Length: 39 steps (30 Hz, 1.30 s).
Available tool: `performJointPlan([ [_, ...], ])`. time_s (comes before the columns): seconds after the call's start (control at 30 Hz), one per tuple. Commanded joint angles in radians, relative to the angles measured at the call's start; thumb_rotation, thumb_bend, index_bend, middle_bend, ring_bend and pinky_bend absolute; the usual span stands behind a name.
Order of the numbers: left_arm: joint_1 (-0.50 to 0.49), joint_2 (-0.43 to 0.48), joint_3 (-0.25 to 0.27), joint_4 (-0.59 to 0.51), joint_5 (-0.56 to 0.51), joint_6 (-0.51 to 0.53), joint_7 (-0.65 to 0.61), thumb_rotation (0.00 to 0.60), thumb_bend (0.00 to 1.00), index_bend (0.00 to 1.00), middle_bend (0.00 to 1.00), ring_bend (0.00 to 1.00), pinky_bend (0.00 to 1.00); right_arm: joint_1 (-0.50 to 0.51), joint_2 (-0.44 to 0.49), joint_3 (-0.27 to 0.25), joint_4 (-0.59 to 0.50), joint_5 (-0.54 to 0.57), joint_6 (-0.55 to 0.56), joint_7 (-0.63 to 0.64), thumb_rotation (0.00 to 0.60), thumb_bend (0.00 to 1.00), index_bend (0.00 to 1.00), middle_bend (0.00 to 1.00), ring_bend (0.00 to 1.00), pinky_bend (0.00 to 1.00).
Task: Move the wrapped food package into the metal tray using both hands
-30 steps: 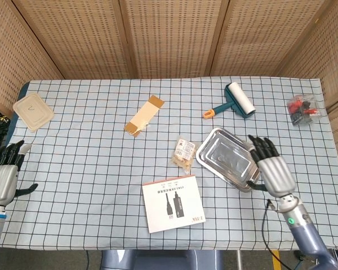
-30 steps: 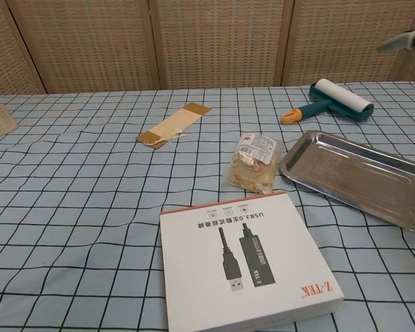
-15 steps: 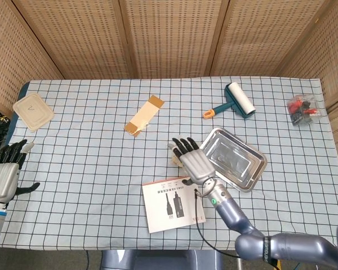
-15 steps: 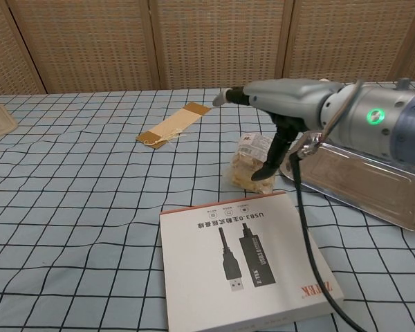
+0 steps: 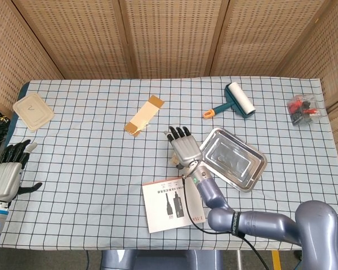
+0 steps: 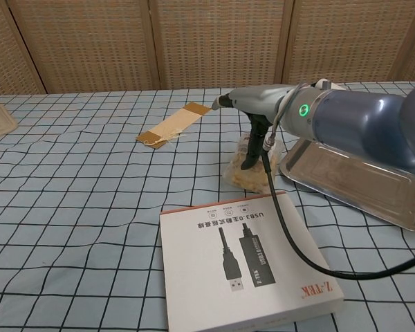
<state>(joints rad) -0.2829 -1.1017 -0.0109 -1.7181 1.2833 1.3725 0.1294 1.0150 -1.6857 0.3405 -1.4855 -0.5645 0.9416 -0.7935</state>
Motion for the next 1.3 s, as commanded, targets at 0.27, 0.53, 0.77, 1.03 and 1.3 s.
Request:
performJointPlan([
  [0.27,0.008,0.002,-0.009,-0.008,0.014,-0.018,0.005,0.6,0.0,0.0,0.0,0.0,0.0,0.039,-0.048,-0.037,0.132,0.061,-0.061,0.039,0.6,0.11,0.01,0.0,0.0,0.0],
  [0.53,0.012,0.0,-0.028,0.008,-0.005,-0.035,0.01,0.6,0.0,0.0,0.0,0.0,0.0,0.045,-0.152,-0.066,0.314,-0.018,-0.047,0.113,0.6,0.13,0.32,0.12,0.08,0.31],
  [0.77,0.013,-0.007,-0.041,0.007,-0.016,-0.046,0.024,0.6,0.0,0.0,0.0,0.0,0.0,0.029,-0.21,-0.084,0.373,-0.125,-0.033,0.182,0.6,0.17,0.67,0.5,0.47,0.61],
  [1.03,0.02,-0.004,-0.049,0.007,-0.01,-0.046,0.015,0.6,0.0,0.0,0.0,0.0,0.0,0.029,-0.161,-0.044,0.292,-0.244,0.047,0.211,0.6,0.18,0.7,0.52,0.48,0.61],
  [1.3,0.023,-0.001,-0.054,0.005,-0.011,-0.058,0.013,0.6,0.0,0.0,0.0,0.0,0.0,-0.033,0.017,-0.008,0.091,-0.243,0.163,0.14,0.6,0.18,0.69,0.52,0.48,0.61],
])
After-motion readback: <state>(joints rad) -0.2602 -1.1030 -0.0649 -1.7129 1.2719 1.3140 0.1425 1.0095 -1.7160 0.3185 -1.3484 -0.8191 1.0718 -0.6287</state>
